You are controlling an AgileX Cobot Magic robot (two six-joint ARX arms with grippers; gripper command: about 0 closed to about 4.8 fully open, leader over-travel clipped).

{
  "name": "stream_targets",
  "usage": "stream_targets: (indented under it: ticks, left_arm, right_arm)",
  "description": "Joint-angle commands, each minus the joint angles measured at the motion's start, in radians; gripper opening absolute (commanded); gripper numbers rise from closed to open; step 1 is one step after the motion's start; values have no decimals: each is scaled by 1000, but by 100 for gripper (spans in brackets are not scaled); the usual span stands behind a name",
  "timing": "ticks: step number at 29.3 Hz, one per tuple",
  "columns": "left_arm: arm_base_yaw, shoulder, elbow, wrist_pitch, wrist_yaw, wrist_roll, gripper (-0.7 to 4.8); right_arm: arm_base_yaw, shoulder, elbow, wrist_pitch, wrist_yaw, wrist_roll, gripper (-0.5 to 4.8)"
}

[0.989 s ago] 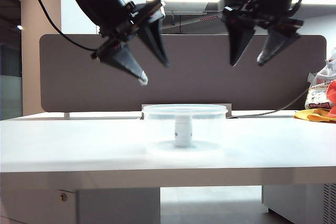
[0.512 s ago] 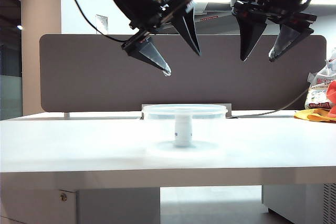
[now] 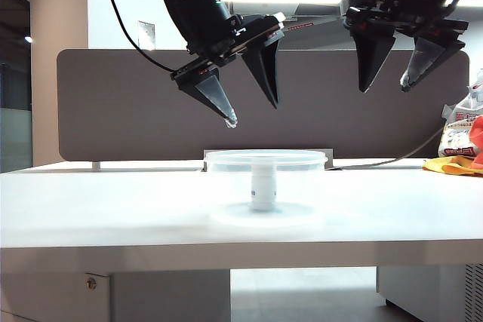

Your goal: Remove the lid of the round box, pick up the small white medicine bottle inside, and place it on the table.

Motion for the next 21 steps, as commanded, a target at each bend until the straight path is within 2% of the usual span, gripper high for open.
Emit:
stream_targets:
  ticks: [1,3,6,7,10,12,17,21]
  left_arm:
    - [-9,8,6,0,0,15,362]
    - [-15,19,6,0,-3,15,361]
    - [-15,29,6,-6,-2,15,361]
    - [-15,34,6,-5,-1,16,361]
    - [-15,42,6,0,-1,16,361]
    - [-15,45,6,7,-1,16,361]
    - [-28,52,6,18,-3,19,356]
    - [-31,68,6,37,-2,19,335]
  right_arm:
    - [2,-23,4,-13,-107,17,322]
    - [2,-47,4,-23,-133,20,253]
    - [2,-103,4,-30,-134,19,232]
    - [2,-124,4,-30,-136,19,209]
    - [2,-205,4,-29,-147,17,86]
    - [2,-259,4,-29,-150,17,46]
    - [2,-370,4,-49,-153,18,-2]
    - [2,-428,3,-98,-153,17,-1]
